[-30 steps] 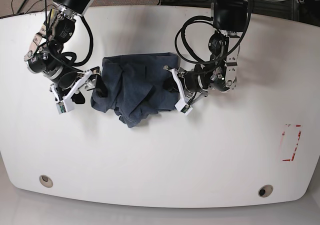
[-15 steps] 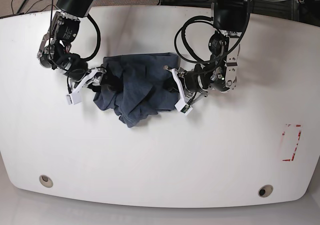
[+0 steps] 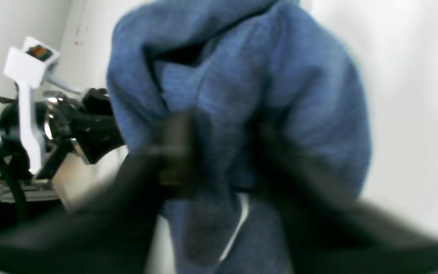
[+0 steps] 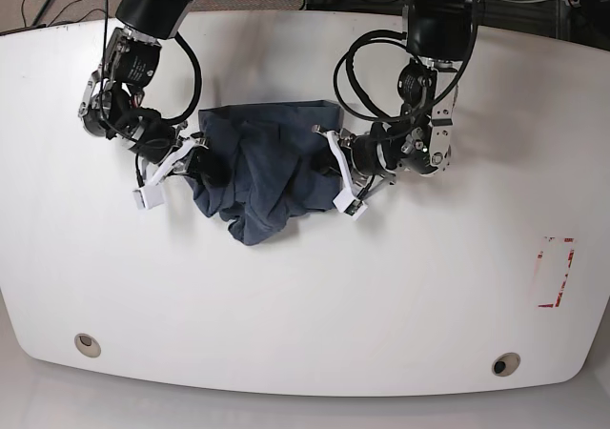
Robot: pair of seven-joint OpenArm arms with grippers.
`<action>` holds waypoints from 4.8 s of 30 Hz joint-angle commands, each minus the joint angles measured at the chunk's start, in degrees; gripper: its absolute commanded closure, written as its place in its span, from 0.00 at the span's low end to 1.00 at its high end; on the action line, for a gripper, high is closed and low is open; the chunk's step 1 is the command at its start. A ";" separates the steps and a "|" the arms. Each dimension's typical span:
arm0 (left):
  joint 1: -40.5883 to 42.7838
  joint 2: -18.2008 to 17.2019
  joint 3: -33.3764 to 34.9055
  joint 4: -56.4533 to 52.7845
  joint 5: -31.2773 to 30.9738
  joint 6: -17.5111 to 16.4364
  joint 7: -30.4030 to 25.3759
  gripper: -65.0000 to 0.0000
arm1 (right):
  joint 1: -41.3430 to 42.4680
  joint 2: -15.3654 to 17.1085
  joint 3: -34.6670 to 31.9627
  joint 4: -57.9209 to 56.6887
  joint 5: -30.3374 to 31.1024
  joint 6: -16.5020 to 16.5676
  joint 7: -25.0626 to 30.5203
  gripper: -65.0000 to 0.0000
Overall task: Layout the t-shirt on the table in an organized manner, then fold the t-shirt properly
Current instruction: 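Grip the bundle's sides with both grippers and squeeze them together, then lift the bundle's edge with the right gripper and release the left gripper, then flip the navy bundle over with the right gripper, exposing the printed text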
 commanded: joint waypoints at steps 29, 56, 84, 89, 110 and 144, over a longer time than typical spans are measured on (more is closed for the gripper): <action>-1.50 -0.27 0.12 -2.10 4.83 1.31 4.86 1.00 | -8.83 -2.08 -17.93 24.97 1.47 0.36 -1.54 0.29; -1.33 -0.01 -3.39 2.39 3.08 0.95 3.63 1.00 | -6.63 1.08 -13.62 17.33 1.65 0.49 2.07 0.37; -0.27 -2.64 -12.71 12.85 -12.31 1.04 3.63 0.67 | -6.02 -3.40 -25.67 17.24 1.47 0.49 2.07 0.37; -0.45 -4.49 -12.98 14.43 -15.74 1.04 3.63 0.67 | -5.84 -3.40 -25.75 17.24 1.39 0.49 2.07 0.37; -0.18 -17.77 -30.65 21.38 -18.55 0.95 3.63 0.67 | -4.17 -2.96 -25.49 14.16 -3.89 0.49 2.24 0.37; 4.91 -22.25 -32.05 21.55 -25.32 0.87 4.86 0.68 | -9.27 -2.52 -23.12 14.60 -3.80 0.49 2.15 0.37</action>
